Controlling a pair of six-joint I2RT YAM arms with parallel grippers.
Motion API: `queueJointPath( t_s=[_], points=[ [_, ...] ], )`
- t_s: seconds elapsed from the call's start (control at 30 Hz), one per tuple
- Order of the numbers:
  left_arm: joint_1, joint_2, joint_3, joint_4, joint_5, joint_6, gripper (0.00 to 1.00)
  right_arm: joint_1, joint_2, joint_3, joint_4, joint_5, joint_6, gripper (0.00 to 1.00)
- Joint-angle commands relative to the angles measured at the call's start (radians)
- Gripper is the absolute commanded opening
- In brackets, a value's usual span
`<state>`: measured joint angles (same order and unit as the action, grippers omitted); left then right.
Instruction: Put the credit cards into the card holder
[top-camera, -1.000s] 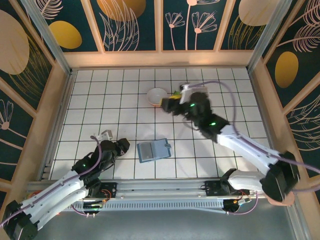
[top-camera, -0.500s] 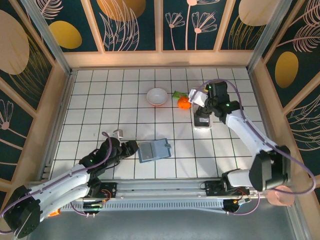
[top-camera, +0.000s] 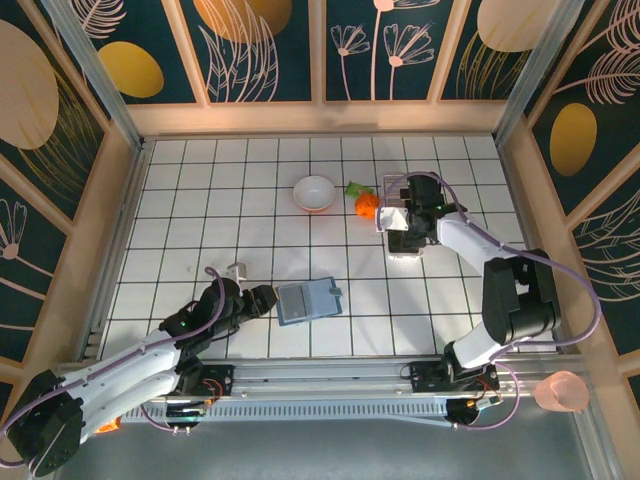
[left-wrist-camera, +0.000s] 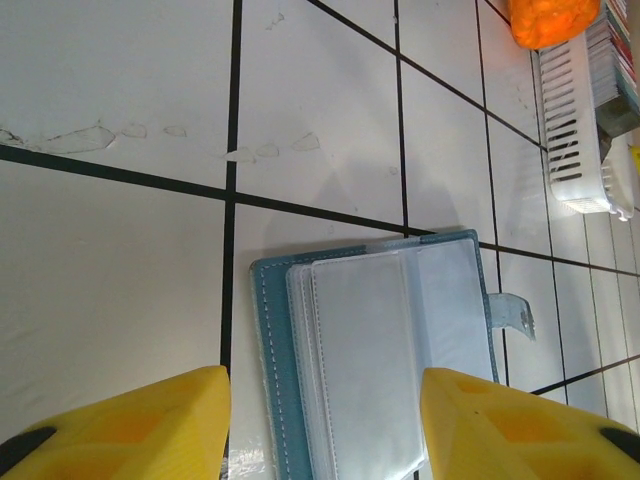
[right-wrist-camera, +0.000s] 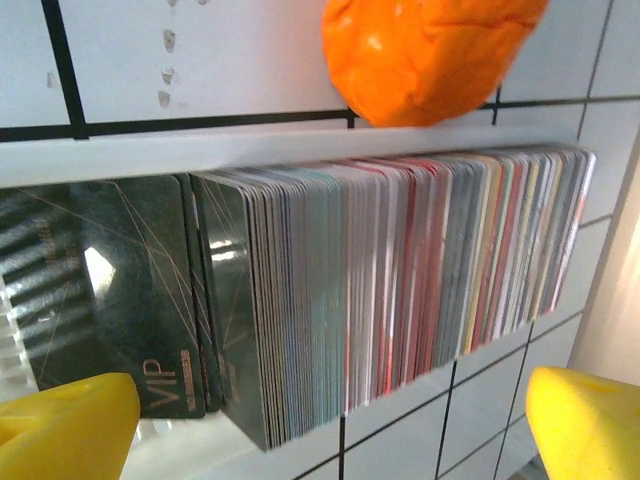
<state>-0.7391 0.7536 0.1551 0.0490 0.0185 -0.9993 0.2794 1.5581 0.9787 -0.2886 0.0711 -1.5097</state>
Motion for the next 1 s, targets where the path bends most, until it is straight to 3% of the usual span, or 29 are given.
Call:
queueJointPath(
  t_s=[0.0, 0.27, 0.53, 0.83, 0.97],
  points=[
    [-0.002, 0.003, -0.007, 0.022, 0.006, 0.0, 0.53, 0.025, 0.042, 0.001, 0.016, 0.002, -0.046, 0.99],
    [-0.002, 0.014, -0.009, 0.029, 0.025, 0.013, 0.53, 0.058, 0.138, 0.049, -0.03, 0.024, -0.05, 0.99],
    [-0.001, -0.014, -0.025, 0.018, 0.028, 0.014, 0.52, 0.052, 0.161, -0.005, 0.193, 0.092, -0.113, 0.99],
    [-0.001, -0.004, -0.032, 0.036, 0.02, 0.005, 0.51, 0.052, 0.136, 0.001, 0.258, 0.106, -0.14, 0.99],
    [-0.001, 0.004, -0.031, 0.044, 0.02, 0.003, 0.5, 0.048, 0.123, -0.009, 0.274, 0.102, -0.141, 0.94]
  ],
)
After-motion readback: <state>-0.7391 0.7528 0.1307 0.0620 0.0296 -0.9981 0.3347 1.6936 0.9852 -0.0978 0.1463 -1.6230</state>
